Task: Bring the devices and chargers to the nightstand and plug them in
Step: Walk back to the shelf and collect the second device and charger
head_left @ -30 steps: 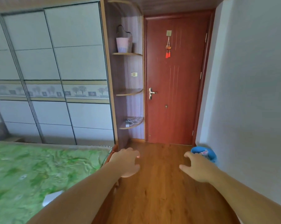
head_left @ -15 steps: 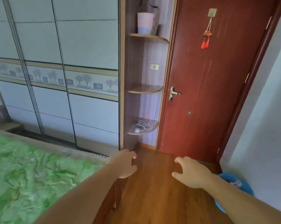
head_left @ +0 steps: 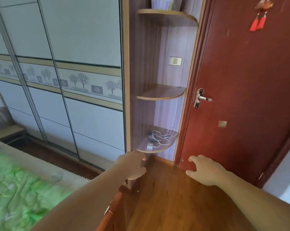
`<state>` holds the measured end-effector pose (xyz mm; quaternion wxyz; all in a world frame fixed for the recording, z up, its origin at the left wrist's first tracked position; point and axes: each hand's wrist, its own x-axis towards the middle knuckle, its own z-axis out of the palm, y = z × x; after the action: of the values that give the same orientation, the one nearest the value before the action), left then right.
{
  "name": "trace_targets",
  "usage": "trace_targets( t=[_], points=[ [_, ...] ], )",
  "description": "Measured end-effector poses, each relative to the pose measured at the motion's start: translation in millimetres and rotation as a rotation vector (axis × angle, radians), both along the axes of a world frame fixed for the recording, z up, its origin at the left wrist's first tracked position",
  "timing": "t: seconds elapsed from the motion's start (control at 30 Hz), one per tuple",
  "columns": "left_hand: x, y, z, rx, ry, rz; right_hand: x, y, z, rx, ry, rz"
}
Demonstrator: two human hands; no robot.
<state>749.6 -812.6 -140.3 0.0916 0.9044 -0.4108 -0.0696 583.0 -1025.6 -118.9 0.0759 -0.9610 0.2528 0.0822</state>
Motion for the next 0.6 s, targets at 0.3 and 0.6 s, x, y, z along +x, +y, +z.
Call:
trace_targets(
  t=[0.3,0.6],
  points=[
    [128.7,-165.7,-4.8,0.109,0.042,0.188,180.3,-199.4,-42.4,0.222,-0.058,0.093],
    [238.2,-273.3,-70.4,0.142,0.189,0.250,309.2,-298.7,-81.0,0.253,0.022,0.152]
  ],
)
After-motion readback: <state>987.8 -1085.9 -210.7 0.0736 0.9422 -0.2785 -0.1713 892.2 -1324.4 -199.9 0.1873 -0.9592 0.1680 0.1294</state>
